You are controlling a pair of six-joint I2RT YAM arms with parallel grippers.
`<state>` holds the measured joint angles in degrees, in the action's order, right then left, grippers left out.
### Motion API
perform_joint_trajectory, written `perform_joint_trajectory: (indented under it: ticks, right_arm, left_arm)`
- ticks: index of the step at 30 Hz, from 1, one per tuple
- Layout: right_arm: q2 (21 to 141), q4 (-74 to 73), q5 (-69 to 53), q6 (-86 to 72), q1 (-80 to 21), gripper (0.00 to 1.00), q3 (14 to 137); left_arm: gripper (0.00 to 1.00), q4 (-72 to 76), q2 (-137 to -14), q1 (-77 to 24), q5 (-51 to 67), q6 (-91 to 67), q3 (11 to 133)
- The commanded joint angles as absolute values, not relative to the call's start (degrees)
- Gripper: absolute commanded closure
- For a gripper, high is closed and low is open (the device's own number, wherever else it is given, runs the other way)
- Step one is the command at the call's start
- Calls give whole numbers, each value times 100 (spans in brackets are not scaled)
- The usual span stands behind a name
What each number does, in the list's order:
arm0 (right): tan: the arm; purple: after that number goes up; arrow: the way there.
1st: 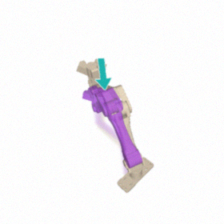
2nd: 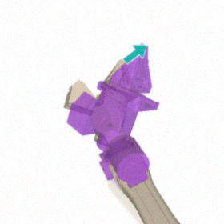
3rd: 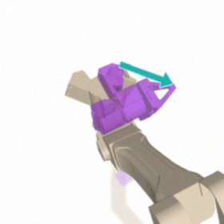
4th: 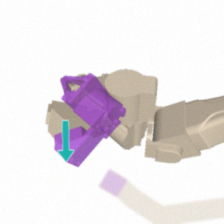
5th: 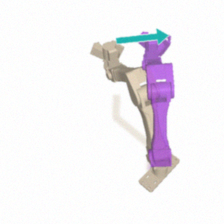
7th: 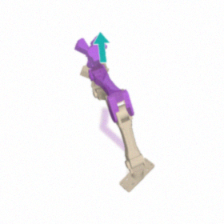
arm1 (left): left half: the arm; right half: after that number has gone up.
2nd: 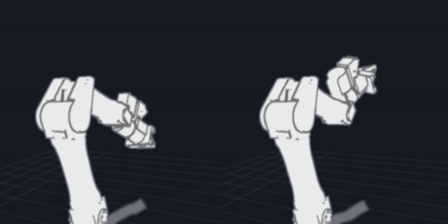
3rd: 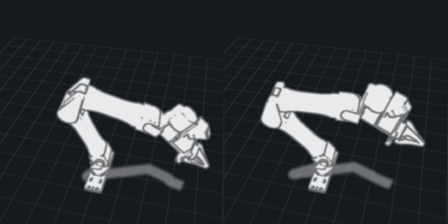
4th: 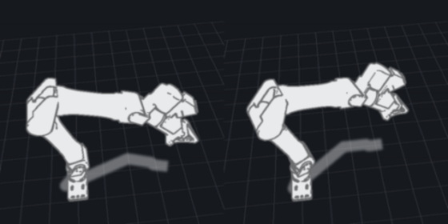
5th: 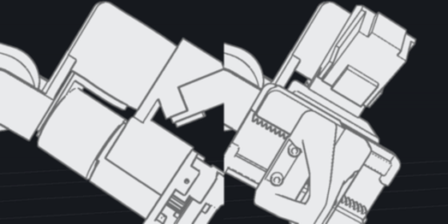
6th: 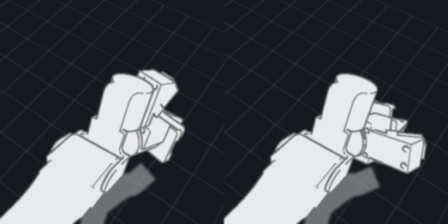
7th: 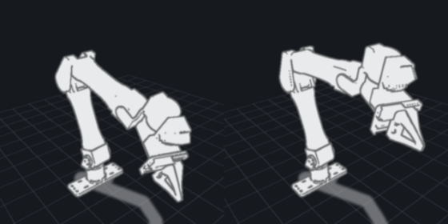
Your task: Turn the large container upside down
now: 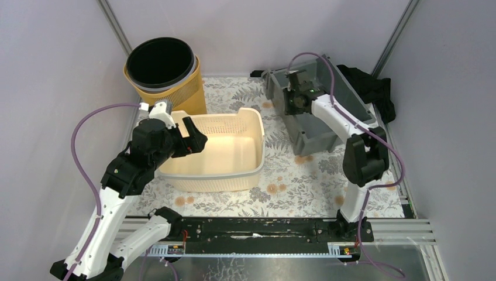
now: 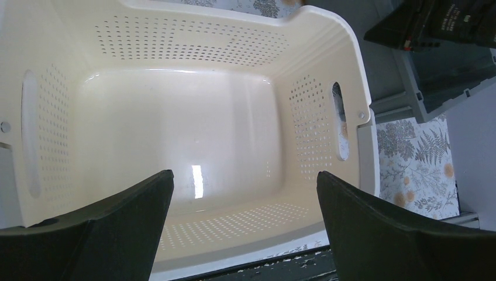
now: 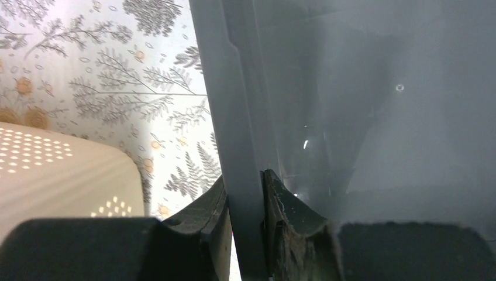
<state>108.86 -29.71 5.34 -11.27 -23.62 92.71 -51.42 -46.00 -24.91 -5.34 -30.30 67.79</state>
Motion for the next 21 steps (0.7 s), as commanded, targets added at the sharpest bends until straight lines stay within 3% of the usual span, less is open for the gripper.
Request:
perform_joint_trajectory:
  ticks: [1, 11, 21]
  right_arm:
    - [10670, -2932, 1000, -1316, -1402, 89, 8719]
    - [10507, -2861, 735, -1458, -494, 92, 8669]
    - [10795, -3220, 789, -1454, 49, 91, 9859]
  left_arm:
    - [0, -5098, -4625, -2478, -431, -3006, 6768]
    - [0, -5067, -4682, -2474, -372, -3006, 6770]
    - [0, -5093, -4752, -2479, -422, -2971, 6881]
